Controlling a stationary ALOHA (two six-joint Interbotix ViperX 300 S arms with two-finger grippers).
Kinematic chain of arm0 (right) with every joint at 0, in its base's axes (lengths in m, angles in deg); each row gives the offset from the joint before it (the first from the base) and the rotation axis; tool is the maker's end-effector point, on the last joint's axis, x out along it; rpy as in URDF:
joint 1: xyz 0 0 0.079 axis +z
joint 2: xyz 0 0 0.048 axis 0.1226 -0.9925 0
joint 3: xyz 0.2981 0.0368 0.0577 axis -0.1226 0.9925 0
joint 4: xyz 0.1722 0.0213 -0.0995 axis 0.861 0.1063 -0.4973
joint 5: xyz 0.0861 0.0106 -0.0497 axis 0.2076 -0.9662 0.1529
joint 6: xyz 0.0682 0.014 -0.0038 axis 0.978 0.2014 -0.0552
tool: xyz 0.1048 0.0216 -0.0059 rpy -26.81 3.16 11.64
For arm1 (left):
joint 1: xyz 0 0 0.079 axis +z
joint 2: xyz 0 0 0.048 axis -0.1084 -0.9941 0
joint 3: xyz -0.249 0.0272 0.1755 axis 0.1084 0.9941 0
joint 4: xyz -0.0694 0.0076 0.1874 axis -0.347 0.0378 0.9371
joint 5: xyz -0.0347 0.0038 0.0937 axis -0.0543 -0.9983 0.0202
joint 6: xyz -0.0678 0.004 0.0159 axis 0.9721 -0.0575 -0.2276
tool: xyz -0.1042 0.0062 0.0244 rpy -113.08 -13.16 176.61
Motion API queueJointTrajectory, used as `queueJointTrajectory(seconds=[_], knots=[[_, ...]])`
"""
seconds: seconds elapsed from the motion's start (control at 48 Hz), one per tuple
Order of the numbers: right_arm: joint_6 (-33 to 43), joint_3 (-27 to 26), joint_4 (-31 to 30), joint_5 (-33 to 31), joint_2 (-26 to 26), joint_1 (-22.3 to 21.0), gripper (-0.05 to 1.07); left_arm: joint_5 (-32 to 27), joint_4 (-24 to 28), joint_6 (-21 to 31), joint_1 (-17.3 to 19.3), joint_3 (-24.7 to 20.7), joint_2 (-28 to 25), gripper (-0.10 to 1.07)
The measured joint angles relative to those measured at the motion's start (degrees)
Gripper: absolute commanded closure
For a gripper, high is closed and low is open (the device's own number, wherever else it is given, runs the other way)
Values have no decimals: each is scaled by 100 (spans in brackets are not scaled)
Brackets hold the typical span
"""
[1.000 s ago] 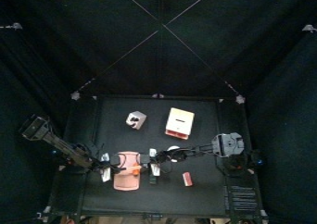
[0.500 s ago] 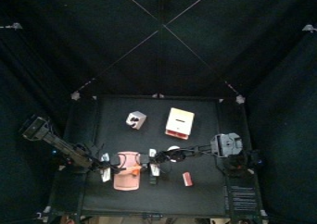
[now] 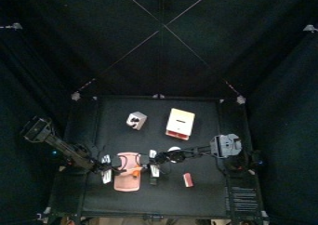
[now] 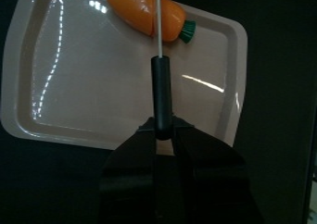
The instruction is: Cut carrot
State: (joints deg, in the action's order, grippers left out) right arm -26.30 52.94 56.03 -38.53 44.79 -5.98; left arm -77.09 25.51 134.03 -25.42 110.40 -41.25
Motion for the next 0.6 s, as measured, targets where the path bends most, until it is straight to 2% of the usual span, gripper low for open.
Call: queueJointTrajectory(seconds=[0.25,0.604], knots=[[0,-18,44,0,-88,0,62,9,0,0,9,0,-18,56],[0,-70,88,0,-185,0,62,246,0,0,44,18,-299,56]])
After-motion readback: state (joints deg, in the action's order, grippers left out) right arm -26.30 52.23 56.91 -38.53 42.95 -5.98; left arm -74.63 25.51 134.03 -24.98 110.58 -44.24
